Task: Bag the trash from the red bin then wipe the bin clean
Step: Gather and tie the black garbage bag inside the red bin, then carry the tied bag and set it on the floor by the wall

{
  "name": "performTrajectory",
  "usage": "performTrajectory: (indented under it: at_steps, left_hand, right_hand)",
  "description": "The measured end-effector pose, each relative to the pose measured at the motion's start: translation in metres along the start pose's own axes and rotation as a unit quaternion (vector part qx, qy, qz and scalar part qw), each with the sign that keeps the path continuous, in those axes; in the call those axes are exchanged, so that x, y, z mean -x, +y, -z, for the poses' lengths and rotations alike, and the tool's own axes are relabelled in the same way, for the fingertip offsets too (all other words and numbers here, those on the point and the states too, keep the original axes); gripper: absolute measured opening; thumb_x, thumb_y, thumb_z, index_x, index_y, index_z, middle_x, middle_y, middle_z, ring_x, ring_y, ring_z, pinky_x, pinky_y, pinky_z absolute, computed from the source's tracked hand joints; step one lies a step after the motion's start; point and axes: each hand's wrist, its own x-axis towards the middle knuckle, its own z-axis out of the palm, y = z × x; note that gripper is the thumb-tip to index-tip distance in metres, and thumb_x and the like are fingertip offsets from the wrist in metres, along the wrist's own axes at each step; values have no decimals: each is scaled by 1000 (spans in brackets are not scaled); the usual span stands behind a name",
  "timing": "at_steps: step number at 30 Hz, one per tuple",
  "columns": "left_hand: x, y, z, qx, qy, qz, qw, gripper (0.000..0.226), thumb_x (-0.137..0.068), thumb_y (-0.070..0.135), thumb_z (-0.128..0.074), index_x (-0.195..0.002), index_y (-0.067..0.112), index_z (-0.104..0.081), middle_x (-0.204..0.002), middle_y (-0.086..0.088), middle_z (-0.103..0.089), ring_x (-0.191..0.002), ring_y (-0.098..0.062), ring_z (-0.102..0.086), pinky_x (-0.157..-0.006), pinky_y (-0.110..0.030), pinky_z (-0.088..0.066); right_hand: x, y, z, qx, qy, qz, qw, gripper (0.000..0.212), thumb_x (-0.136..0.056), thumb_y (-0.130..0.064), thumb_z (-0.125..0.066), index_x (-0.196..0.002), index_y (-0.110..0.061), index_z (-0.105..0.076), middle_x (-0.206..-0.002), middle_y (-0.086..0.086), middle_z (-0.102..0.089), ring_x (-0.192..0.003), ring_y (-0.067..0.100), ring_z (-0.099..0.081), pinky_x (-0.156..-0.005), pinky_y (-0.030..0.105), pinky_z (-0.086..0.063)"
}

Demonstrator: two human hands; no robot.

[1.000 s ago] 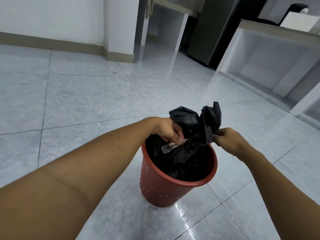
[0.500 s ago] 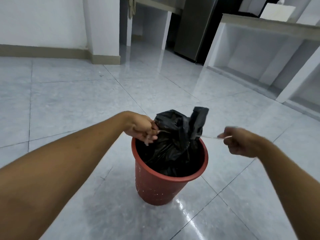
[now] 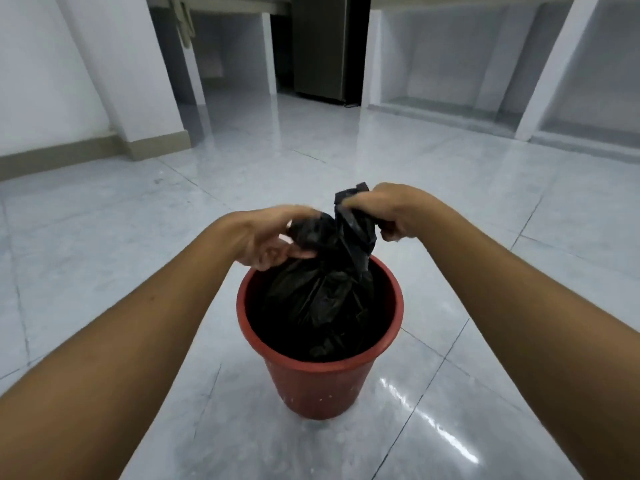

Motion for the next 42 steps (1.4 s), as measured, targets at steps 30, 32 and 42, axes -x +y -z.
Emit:
performTrajectory:
  at_steps: [30,32,42]
  left_hand:
    - [588,352,375,190,333,-191,904,14,-83,-1,-65,-96,4,-64,-82,-7,-64,-70,-10,-60,-60,-8,-53]
    - [605,349,408,255,326,-199,888,26,-84,-5,-62,-109,1,-62,-84,-7,-64,-72,-12,-61,-62,-8,-54]
    - [579,307,541,243,414,-151,864,25,-82,-10,-57,-103,-1,-66,-89,-12,-64,-73,-14,-60,-78,-20,-53]
  right_hand:
    - [230,-690,212,-111,-67,73,989,29,-93,2,-56,-70,-15,-48,-67,5,-45,-55,13,-41,-54,22,-40]
    - [228,-727,197,-114,-77,91,986,28,-93,4,-54,-73,-15,-50,-67,5,-48,-54,13,-43,-53,21,-44]
    - [146,-830,101,37,-138,183,973,34,-93,8,-40,-88,-3,-72,-71,10,-61,-56,15,-52,-53,20,-48]
